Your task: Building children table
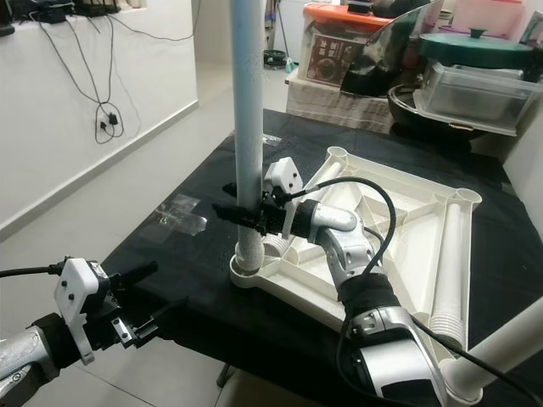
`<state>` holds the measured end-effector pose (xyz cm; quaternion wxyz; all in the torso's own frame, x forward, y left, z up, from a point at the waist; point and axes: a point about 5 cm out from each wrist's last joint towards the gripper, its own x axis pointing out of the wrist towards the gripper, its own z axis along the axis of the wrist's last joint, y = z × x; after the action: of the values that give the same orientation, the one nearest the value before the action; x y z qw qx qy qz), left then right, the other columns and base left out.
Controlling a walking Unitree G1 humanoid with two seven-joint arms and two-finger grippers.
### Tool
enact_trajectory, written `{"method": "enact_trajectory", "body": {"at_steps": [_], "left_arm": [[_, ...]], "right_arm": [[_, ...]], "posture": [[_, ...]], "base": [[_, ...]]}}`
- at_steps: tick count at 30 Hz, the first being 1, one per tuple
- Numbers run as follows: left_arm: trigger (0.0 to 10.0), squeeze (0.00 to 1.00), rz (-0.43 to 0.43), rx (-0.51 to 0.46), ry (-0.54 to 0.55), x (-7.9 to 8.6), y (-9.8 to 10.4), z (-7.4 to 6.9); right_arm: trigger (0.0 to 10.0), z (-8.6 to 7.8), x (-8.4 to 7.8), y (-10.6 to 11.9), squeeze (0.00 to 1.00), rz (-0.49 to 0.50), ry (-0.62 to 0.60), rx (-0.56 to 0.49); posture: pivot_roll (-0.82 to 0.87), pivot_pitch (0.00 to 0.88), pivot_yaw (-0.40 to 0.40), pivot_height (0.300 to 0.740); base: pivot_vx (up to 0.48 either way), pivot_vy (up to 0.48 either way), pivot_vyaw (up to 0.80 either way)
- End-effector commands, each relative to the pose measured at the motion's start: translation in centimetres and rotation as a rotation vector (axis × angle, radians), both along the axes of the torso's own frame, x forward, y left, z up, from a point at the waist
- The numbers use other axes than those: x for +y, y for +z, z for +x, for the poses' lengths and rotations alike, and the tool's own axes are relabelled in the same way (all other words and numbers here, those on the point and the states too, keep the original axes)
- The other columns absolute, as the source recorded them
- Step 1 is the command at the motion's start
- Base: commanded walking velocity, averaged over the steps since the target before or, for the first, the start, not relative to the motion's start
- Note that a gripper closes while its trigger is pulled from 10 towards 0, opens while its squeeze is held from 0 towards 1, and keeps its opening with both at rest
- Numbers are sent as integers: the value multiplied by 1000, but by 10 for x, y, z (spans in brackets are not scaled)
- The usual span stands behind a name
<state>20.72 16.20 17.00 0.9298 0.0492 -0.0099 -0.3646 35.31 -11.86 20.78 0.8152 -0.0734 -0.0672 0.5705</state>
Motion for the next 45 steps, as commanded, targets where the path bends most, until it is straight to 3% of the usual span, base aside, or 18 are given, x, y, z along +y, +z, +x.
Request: {"method": "enact_trajectory", "body": {"at_steps": [1,10,21,32,42,45], "left_arm": [[10000,0,7,15,5,0,-5,-1],[10000,0,2,18,17,1,-6,1],[10000,0,-6,28,33,2,-8,1],[10000,0,-4,34,48,4,-10,0],[10000,0,-8,41,57,3,-13,1],[10000,0,-7,43,59,3,-14,1]], "right_arm": [[0,-3,-4,-4,0,-28,14,10],[0,-13,-1,-12,0,-57,108,56],[0,-2,5,-12,0,-54,69,107],[0,-6,16,-21,0,-57,75,152],[0,4,17,-25,0,-21,-65,197],[0,6,19,-32,0,-55,-139,215]], "posture": [[96,0,-93,740],[92,0,-92,740],[96,0,-104,740],[100,0,-111,740],[96,0,-115,740],[92,0,-117,740]], "base": [[0,0,0],[0,0,0],[0,0,0],[0,0,0],[0,0,0],[0,0,0]]}}
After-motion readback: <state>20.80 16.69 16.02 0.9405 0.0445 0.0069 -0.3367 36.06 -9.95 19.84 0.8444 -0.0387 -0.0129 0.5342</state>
